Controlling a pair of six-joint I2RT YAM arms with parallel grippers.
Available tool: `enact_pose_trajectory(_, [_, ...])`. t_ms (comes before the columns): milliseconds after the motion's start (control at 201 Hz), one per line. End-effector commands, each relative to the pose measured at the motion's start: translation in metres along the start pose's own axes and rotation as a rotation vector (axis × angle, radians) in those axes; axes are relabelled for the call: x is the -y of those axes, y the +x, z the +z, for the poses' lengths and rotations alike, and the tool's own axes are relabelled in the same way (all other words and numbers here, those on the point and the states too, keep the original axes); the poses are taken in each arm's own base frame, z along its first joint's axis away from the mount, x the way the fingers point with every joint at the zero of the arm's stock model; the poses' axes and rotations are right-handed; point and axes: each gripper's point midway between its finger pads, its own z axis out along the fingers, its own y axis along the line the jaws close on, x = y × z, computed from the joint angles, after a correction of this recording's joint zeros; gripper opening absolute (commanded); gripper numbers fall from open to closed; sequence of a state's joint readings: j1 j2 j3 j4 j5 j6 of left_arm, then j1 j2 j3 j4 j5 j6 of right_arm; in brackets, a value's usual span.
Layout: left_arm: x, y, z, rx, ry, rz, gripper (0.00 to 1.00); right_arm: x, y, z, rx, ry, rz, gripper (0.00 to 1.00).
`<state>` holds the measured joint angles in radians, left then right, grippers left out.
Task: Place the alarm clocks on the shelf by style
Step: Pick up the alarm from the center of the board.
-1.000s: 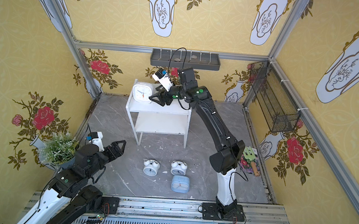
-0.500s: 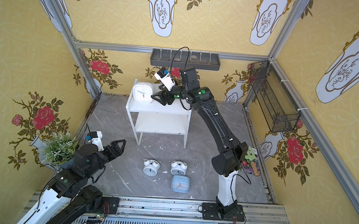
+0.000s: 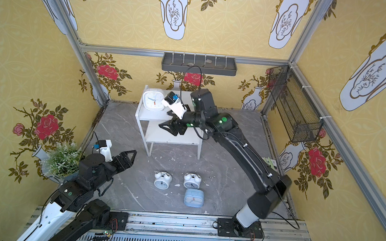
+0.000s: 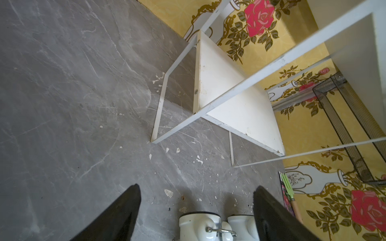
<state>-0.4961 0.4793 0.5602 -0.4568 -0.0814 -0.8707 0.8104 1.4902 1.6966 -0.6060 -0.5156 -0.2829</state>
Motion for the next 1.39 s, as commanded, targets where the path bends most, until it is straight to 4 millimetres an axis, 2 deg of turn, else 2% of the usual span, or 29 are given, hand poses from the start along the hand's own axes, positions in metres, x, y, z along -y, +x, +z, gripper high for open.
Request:
enact_pose_trajectory(0, [0.023, 0.009, 0.002, -0.056, 0.102, 0.077, 0.86, -0.032, 0.05, -0.017, -0.074, 0.059, 0.136, 0.73])
enact_pose_trajectory(90, [0.036, 0.019, 0.005, -0.095, 0.145, 0.119, 0.85, -0.059, 0.103, -0.035, -0.154, 0.083, 0.275, 0.72])
enact_pose_trajectory(169, [0.052, 0.028, 0.006, -0.121, 0.195, 0.157, 0.84, -0.082, 0.136, -0.05, -0.171, 0.085, 0.39, 0.72])
enact_pose_trajectory(239, [0.065, 0.036, 0.007, -0.141, 0.236, 0.195, 0.84, -0.091, 0.165, -0.057, -0.187, 0.139, 0.478, 0.73])
enact_pose_trajectory(289, [0.076, 0.041, 0.006, -0.15, 0.275, 0.221, 0.84, -0.097, 0.184, -0.057, -0.205, 0.17, 0.526, 0.74])
enact_pose_trajectory(363, [0.086, 0.045, 0.003, -0.157, 0.315, 0.24, 0.84, -0.108, 0.194, -0.052, -0.231, 0.231, 0.532, 0.77])
enact_pose_trajectory(473, [0.093, 0.044, -0.002, -0.158, 0.35, 0.26, 0.84, -0.108, 0.239, -0.034, -0.442, 0.338, 0.581, 0.78])
enact_pose_trajectory(538, [0.096, 0.044, -0.007, -0.162, 0.373, 0.277, 0.84, -0.11, 0.256, -0.028, -0.513, 0.379, 0.614, 0.77])
enact_pose_trajectory(617, [0.094, 0.043, -0.01, -0.164, 0.364, 0.284, 0.85, -0.115, 0.266, -0.029, -0.538, 0.413, 0.652, 0.78])
enact_pose_trajectory(757, [0.087, 0.046, -0.011, -0.17, 0.344, 0.32, 0.85, -0.111, 0.275, -0.042, -0.536, 0.503, 0.73, 0.8])
enact_pose_trajectory(886, [0.088, 0.056, -0.01, -0.21, 0.368, 0.331, 0.85, -0.111, 0.299, -0.047, -0.588, 0.552, 0.785, 0.84])
enact_pose_trajectory(976, [0.089, 0.062, -0.009, -0.236, 0.383, 0.333, 0.85, -0.111, 0.306, -0.046, -0.596, 0.57, 0.798, 0.87])
enact_pose_trajectory(1115, [0.089, 0.066, -0.011, -0.243, 0.408, 0.332, 0.85, -0.111, 0.308, -0.041, -0.591, 0.56, 0.788, 0.99])
enact_pose_trajectory(1389, [0.089, 0.064, -0.016, -0.228, 0.425, 0.336, 0.86, -0.117, 0.322, -0.026, -0.629, 0.504, 0.771, 1.0])
